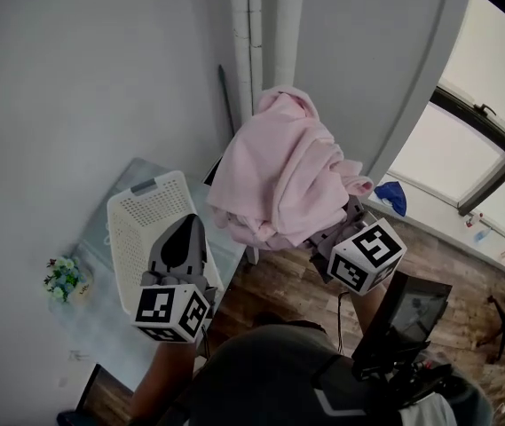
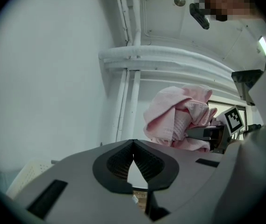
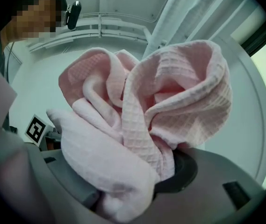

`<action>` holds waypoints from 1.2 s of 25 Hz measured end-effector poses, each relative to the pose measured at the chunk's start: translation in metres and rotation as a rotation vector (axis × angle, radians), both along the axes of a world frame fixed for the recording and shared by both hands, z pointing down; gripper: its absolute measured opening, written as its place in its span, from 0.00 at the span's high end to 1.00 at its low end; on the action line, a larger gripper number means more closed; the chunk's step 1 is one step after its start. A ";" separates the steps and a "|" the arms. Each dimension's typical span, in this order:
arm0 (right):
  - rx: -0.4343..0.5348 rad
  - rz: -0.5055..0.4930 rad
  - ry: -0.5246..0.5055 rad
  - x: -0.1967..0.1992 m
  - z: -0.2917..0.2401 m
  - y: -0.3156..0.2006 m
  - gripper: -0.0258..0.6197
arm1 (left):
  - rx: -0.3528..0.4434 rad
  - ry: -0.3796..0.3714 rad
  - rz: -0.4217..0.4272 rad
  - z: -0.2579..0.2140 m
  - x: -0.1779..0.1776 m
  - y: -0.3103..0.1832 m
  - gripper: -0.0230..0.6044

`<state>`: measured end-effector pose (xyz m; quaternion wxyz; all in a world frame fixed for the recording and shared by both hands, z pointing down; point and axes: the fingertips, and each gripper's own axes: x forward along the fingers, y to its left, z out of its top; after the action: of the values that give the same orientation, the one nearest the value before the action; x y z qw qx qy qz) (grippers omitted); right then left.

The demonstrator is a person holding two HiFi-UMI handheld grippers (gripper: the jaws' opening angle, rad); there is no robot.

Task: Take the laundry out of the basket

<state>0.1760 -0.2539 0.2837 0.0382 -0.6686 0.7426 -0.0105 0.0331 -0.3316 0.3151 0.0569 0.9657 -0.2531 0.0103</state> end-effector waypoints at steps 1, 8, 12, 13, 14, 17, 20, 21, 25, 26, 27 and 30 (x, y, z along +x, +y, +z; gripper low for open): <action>-0.007 0.009 -0.001 -0.001 0.004 0.000 0.51 | -0.005 -0.002 -0.004 0.003 -0.001 0.000 0.95; -0.035 0.045 0.007 -0.003 0.019 -0.003 0.51 | -0.002 -0.004 -0.041 0.006 -0.013 -0.006 0.95; -0.028 0.034 -0.008 -0.004 0.019 -0.004 0.51 | -0.005 -0.005 -0.063 0.006 -0.019 -0.008 0.95; -0.025 0.033 -0.014 -0.004 0.019 -0.004 0.51 | -0.005 -0.005 -0.066 0.006 -0.020 -0.008 0.95; -0.022 0.032 -0.015 -0.005 0.019 -0.004 0.51 | -0.005 -0.005 -0.068 0.007 -0.022 -0.008 0.95; -0.016 0.031 -0.008 -0.005 0.018 -0.005 0.51 | -0.001 -0.003 -0.075 0.005 -0.024 -0.008 0.95; -0.012 0.028 -0.008 -0.005 0.018 -0.005 0.51 | -0.002 -0.004 -0.080 0.005 -0.027 -0.008 0.95; -0.010 0.027 -0.007 -0.006 0.018 -0.005 0.51 | -0.002 -0.006 -0.080 0.005 -0.027 -0.008 0.95; -0.007 0.024 -0.005 -0.006 0.018 -0.005 0.51 | 0.003 -0.012 -0.080 0.005 -0.029 -0.009 0.95; -0.008 0.027 -0.006 -0.006 0.018 -0.005 0.51 | 0.003 -0.013 -0.080 0.005 -0.029 -0.009 0.95; -0.009 0.029 -0.007 -0.006 0.019 -0.005 0.51 | 0.002 -0.014 -0.080 0.006 -0.030 -0.009 0.95; -0.012 0.032 -0.007 -0.004 0.020 -0.006 0.51 | -0.002 -0.013 -0.082 0.008 -0.030 -0.009 0.95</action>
<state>0.1717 -0.2603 0.3037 0.0366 -0.6804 0.7317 -0.0167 0.0028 -0.3407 0.3226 0.0564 0.9544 -0.2929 0.0147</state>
